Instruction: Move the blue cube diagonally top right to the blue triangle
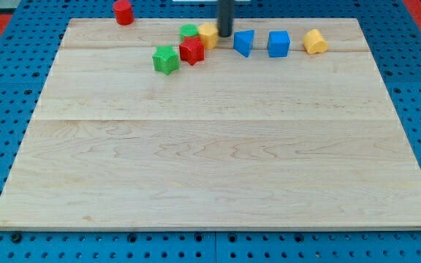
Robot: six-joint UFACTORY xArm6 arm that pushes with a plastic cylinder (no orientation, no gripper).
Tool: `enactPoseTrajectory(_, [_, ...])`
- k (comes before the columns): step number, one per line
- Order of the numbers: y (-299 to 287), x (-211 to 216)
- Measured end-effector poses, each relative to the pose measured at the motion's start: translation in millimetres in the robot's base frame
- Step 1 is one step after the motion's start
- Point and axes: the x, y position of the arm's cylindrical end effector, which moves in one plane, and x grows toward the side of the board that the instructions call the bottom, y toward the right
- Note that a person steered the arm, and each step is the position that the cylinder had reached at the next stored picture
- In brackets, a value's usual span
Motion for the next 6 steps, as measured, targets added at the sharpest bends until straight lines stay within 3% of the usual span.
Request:
enactPoseTrajectory(1, [-13.4,28.7])
enactPoseTrajectory(2, [35.0,70.1])
enactPoseTrajectory(3, [107.9,75.0])
enactPoseTrajectory(4, [111.1,24.1])
enactPoseTrajectory(5, [67.5,-6.0])
enactPoseTrajectory(6, [63.9,22.0])
